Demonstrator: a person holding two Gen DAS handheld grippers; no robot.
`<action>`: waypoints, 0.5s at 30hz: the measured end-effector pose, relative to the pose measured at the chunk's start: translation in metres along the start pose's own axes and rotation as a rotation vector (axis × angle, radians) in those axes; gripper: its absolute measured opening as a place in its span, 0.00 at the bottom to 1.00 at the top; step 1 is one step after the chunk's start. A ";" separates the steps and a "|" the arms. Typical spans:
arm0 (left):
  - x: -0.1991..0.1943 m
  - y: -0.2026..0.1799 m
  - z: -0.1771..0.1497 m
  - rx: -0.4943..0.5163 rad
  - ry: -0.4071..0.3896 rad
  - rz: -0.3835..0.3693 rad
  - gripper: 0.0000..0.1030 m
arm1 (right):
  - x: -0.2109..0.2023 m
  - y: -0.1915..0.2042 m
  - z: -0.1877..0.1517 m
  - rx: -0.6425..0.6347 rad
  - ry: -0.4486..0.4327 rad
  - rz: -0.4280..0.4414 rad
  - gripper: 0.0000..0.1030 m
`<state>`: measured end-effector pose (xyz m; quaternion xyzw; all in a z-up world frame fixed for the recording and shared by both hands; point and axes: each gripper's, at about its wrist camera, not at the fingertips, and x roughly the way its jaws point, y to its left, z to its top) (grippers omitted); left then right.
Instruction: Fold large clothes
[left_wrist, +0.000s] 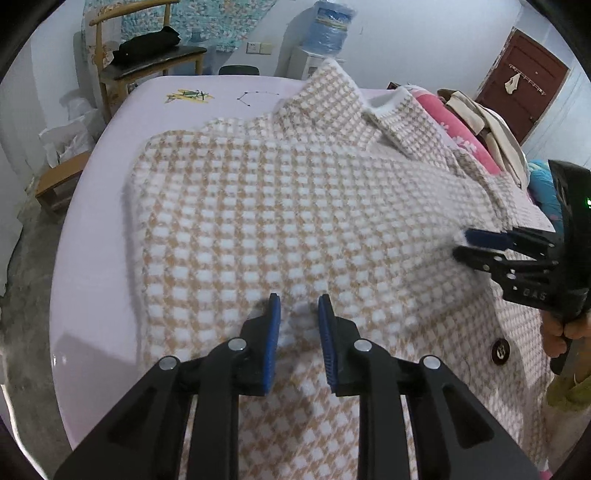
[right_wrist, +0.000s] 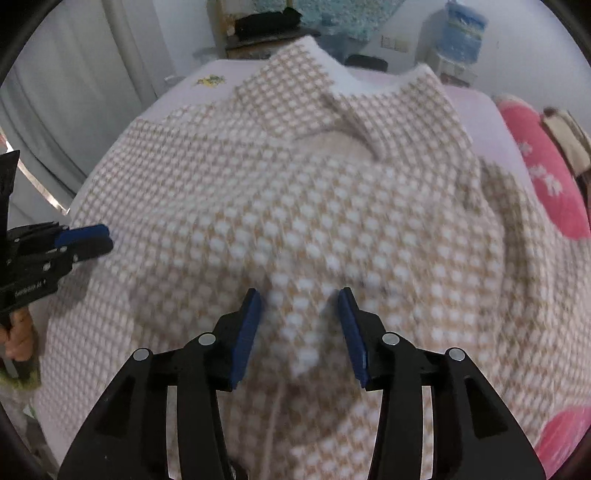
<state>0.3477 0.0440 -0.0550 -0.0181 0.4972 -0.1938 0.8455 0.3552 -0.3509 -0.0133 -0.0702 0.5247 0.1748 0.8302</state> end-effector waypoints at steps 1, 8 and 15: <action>-0.002 -0.001 0.001 0.005 0.001 0.003 0.20 | -0.003 -0.001 -0.001 0.004 0.013 -0.002 0.40; -0.016 -0.004 0.035 -0.004 -0.082 0.016 0.46 | -0.037 0.000 0.017 0.018 -0.087 -0.038 0.54; 0.032 0.024 0.072 -0.115 -0.053 0.153 0.62 | 0.006 0.001 0.041 0.070 -0.070 -0.064 0.64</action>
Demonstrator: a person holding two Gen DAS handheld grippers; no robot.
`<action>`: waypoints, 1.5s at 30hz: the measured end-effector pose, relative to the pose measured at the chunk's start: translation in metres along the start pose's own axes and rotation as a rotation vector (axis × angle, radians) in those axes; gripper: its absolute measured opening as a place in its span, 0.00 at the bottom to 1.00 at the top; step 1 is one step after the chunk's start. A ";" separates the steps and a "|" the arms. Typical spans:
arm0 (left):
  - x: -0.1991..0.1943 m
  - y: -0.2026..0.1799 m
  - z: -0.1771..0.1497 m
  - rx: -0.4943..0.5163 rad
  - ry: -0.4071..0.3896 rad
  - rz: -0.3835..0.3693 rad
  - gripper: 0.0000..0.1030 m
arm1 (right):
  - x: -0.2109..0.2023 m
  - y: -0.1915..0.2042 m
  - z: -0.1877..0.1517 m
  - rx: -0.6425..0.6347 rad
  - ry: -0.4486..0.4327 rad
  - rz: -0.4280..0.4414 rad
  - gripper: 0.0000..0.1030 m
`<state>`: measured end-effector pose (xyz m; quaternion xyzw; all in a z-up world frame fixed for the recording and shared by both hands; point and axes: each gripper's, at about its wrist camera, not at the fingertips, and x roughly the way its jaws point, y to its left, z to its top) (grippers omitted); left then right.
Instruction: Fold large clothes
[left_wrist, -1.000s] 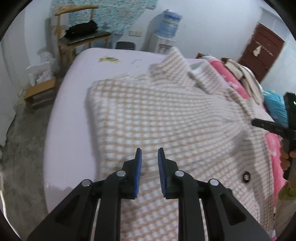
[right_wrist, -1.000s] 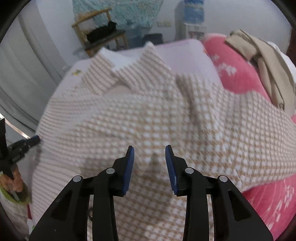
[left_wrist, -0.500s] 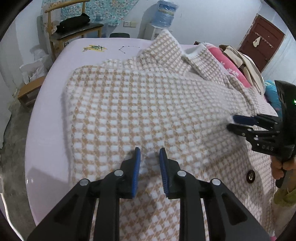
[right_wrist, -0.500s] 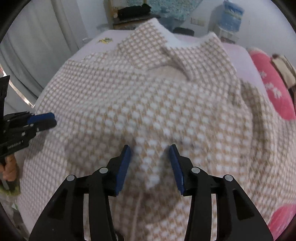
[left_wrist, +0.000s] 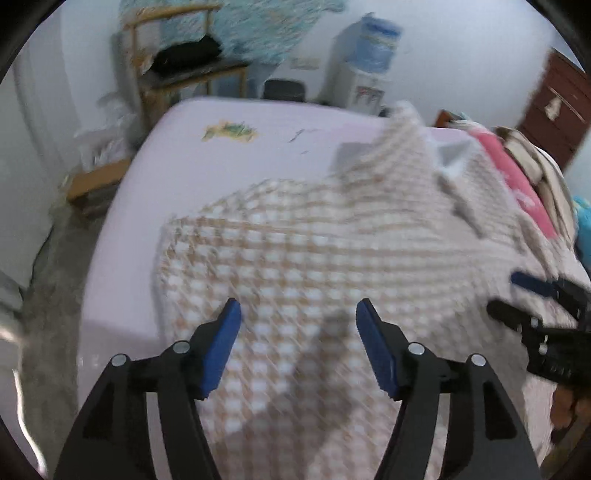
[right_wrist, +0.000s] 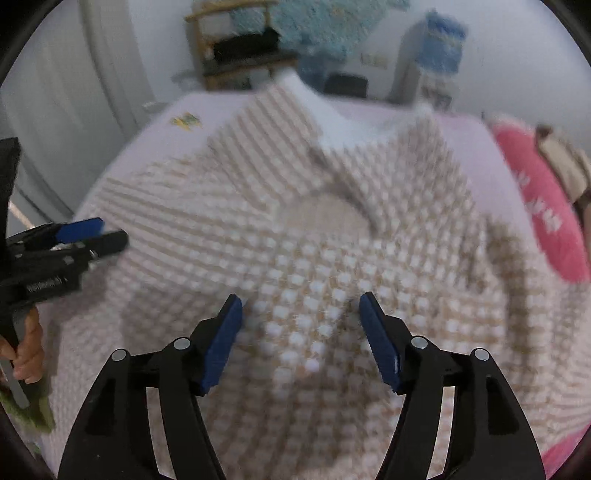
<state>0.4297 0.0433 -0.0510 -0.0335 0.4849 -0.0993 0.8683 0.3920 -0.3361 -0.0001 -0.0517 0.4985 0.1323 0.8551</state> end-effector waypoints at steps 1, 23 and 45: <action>0.001 0.003 0.002 -0.005 -0.022 -0.001 0.62 | 0.006 -0.003 -0.002 0.019 0.010 0.007 0.67; -0.021 -0.053 -0.063 0.157 0.008 0.026 0.77 | -0.041 -0.042 -0.080 0.098 0.027 -0.093 0.79; -0.018 -0.058 -0.062 0.123 0.009 0.048 0.82 | -0.186 -0.397 -0.175 1.026 -0.148 -0.182 0.79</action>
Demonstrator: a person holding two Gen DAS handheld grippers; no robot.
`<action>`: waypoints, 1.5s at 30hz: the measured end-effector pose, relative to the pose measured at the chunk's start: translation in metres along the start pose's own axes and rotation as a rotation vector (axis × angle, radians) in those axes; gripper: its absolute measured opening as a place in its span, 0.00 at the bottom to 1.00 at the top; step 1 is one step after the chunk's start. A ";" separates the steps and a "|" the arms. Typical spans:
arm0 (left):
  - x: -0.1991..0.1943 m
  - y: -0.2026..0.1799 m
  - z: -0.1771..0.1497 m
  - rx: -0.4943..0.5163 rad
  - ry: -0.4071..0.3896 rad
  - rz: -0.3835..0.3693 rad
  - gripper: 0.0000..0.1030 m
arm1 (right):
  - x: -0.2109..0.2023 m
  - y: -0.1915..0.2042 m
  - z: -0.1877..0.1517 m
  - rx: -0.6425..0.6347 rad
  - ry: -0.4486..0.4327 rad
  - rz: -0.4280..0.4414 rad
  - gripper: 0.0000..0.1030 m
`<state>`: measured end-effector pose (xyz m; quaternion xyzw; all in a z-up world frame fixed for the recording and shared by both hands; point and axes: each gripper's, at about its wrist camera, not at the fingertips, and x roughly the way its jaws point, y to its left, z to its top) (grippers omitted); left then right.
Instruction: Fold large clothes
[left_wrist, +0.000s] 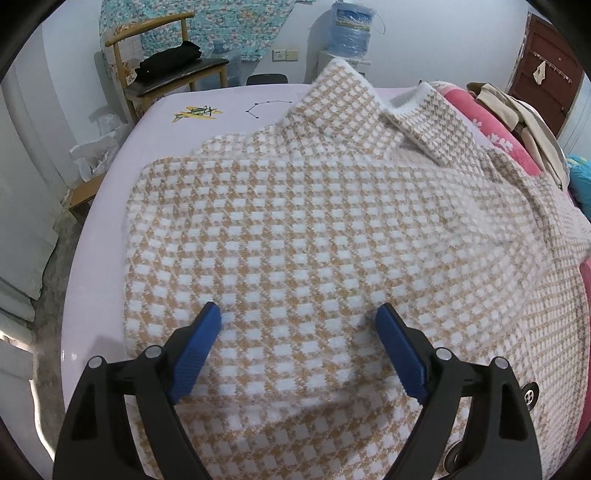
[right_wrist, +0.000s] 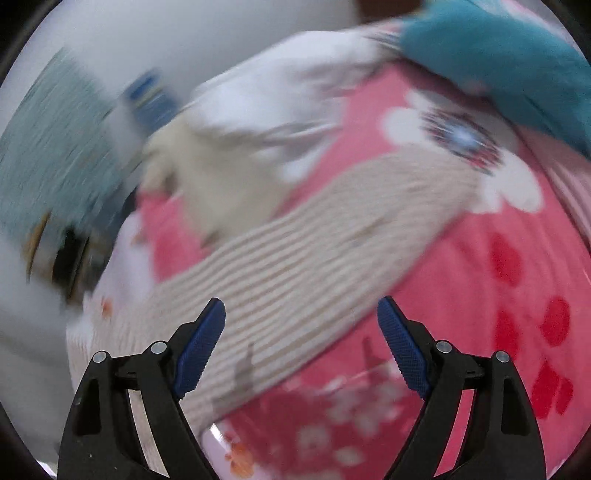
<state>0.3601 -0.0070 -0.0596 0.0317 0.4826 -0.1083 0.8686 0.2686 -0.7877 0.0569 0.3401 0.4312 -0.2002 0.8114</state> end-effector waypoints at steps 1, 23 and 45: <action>0.000 -0.001 0.000 0.000 0.000 0.000 0.82 | -0.001 -0.014 0.006 0.042 0.002 0.005 0.78; 0.003 -0.003 0.002 0.014 0.010 0.015 0.84 | 0.065 -0.064 0.052 0.201 -0.002 -0.054 0.42; 0.005 -0.004 0.003 0.030 0.016 0.008 0.85 | -0.086 0.054 0.018 -0.185 -0.365 -0.080 0.19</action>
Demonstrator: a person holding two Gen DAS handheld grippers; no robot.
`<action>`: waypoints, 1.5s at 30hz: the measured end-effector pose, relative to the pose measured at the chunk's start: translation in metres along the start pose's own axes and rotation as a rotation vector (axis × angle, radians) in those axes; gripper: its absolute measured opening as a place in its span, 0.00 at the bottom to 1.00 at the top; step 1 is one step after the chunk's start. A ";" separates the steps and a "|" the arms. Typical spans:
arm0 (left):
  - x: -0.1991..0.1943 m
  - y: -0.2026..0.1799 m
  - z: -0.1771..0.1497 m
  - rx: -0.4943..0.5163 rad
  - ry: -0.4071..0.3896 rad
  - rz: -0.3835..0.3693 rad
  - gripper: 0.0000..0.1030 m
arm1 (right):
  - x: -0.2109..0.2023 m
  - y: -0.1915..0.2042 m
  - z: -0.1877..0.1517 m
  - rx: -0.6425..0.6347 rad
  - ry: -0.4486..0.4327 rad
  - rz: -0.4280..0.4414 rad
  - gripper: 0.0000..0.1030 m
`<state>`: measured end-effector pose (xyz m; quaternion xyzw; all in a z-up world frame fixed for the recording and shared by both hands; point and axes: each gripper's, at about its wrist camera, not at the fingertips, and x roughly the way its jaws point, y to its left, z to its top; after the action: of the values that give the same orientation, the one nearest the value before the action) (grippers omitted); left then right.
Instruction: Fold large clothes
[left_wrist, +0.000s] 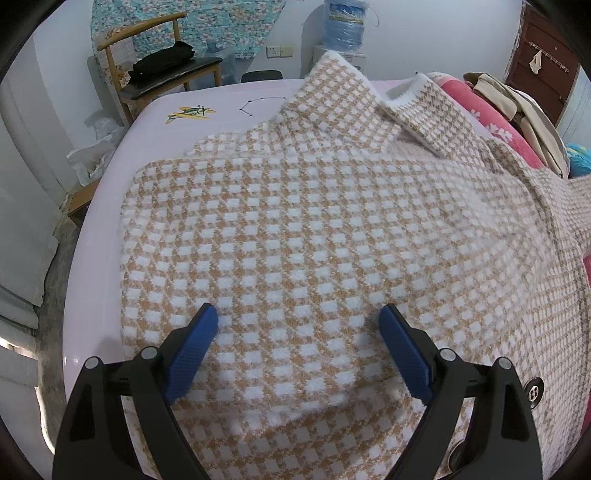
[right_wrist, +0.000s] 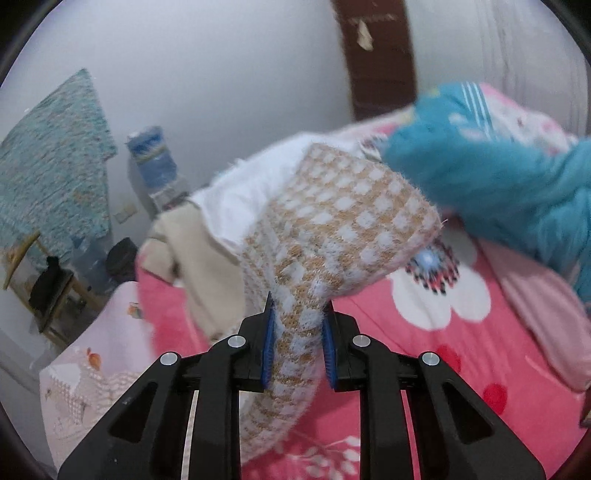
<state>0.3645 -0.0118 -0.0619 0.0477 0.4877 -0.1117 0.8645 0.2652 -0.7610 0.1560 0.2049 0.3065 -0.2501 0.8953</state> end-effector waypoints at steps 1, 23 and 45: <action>0.000 0.000 0.000 0.002 0.003 -0.002 0.85 | -0.010 0.009 0.002 -0.019 -0.017 0.011 0.19; -0.065 0.047 -0.019 -0.032 -0.076 -0.081 0.85 | -0.107 0.196 -0.014 -0.327 -0.132 0.285 0.18; -0.114 0.090 -0.048 -0.059 -0.185 -0.289 0.75 | -0.113 0.298 -0.144 -0.687 0.114 0.820 0.68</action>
<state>0.2893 0.1016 0.0078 -0.0588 0.4111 -0.2246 0.8815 0.2941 -0.4140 0.1890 0.0165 0.3137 0.2463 0.9168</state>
